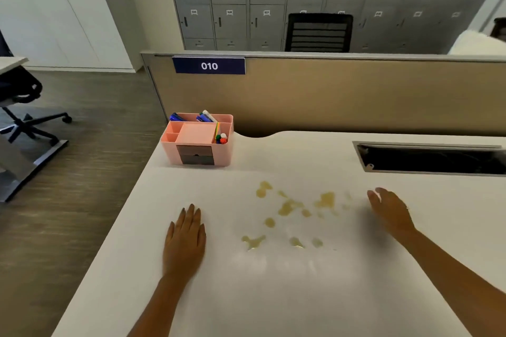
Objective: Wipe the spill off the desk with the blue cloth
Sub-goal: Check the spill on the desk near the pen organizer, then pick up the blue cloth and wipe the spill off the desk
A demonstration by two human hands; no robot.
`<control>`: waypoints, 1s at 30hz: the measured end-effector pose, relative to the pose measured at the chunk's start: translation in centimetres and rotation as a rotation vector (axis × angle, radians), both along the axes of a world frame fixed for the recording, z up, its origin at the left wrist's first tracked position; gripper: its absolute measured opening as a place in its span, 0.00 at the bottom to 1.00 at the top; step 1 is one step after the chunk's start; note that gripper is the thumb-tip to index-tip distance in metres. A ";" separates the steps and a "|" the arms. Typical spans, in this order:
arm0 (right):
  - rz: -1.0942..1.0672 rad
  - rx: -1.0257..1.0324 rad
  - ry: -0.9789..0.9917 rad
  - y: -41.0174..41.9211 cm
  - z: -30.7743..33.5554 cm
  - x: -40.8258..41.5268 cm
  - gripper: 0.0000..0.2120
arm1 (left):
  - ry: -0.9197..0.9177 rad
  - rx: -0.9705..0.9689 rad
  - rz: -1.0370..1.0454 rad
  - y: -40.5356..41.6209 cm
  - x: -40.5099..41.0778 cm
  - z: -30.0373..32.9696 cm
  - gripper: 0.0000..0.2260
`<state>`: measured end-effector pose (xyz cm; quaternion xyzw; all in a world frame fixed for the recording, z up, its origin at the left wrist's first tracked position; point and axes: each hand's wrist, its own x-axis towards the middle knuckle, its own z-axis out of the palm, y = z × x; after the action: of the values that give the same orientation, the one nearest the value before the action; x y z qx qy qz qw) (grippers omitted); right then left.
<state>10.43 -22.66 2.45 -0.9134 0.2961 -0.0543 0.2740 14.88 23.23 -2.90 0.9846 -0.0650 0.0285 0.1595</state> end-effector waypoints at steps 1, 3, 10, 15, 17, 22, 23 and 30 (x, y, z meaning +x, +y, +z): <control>-0.003 -0.009 0.024 -0.7 -1.1 -2.2 0.22 | -0.011 -0.008 0.004 -0.1 -1.0 0.1 0.29; 0.048 -0.117 0.051 -1.7 -3.2 -6.3 0.20 | -0.007 -0.019 0.022 -1.0 -3.1 0.2 0.27; 0.330 -0.333 0.135 -2.6 -4.8 -11.9 0.39 | -0.093 -0.274 0.228 -6.5 -7.5 2.2 0.18; 0.493 -0.306 0.132 -7.0 -3.9 -13.1 0.43 | -0.193 -0.238 -0.030 -20.5 -9.3 4.4 0.20; 0.515 -0.288 0.113 -10.2 -3.4 -14.2 0.43 | -0.187 -0.228 -0.116 -27.7 -10.2 4.6 0.22; 0.491 -0.355 0.072 -20.1 -1.9 -15.5 0.38 | -0.072 -0.176 -0.257 -41.6 -11.6 3.5 0.26; 0.451 -0.359 0.091 -22.6 -1.6 -15.8 0.36 | -0.047 -0.155 -0.277 -44.0 -11.8 3.1 0.26; 0.103 -0.396 0.277 -38.2 -0.7 -17.7 0.34 | 0.026 -0.011 -0.323 -54.0 -10.7 0.3 0.31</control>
<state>-7.24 -60.88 1.80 -0.9619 0.2675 0.0285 0.0487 4.13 -30.74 -2.55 0.9608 -0.2204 -0.0101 0.1682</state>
